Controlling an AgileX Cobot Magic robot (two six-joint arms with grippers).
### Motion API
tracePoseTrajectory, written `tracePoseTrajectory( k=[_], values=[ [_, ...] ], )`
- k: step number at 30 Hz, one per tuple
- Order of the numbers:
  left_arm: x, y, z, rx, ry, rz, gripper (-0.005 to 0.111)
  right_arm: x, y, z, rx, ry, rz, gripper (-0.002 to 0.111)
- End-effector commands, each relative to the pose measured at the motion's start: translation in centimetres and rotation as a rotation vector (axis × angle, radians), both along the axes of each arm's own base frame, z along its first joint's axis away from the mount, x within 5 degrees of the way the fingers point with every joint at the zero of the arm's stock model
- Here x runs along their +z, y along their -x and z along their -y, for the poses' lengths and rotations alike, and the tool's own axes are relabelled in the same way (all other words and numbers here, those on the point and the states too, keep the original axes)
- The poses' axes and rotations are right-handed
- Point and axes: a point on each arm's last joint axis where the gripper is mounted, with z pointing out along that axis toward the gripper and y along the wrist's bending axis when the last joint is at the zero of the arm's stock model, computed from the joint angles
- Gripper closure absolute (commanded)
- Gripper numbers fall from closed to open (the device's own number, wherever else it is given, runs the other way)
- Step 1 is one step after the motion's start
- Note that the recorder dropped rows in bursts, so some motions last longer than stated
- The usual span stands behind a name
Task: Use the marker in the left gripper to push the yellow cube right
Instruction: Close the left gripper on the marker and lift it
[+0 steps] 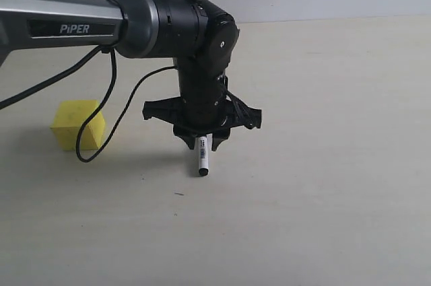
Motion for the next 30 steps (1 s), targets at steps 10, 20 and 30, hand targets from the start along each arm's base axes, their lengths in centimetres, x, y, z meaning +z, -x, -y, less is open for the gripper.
tracePoseTrajectory(
  k=[10, 20, 30],
  values=[
    [-1.6, 0.1, 0.1, 0.002, -0.021, -0.023, 0.069, 0.0, 0.0, 0.0, -0.003, 0.007, 0.012, 0.108],
    [-2.4, 0.2, 0.1, -0.005, -0.032, -0.042, 0.069, 0.0, 0.0, 0.0, -0.003, 0.005, 0.012, 0.108],
    [-1.3, 0.5, 0.0, -0.072, -0.032, -0.060, 0.107, 0.0, 0.0, 0.0, -0.003, 0.005, 0.012, 0.108]
  ],
)
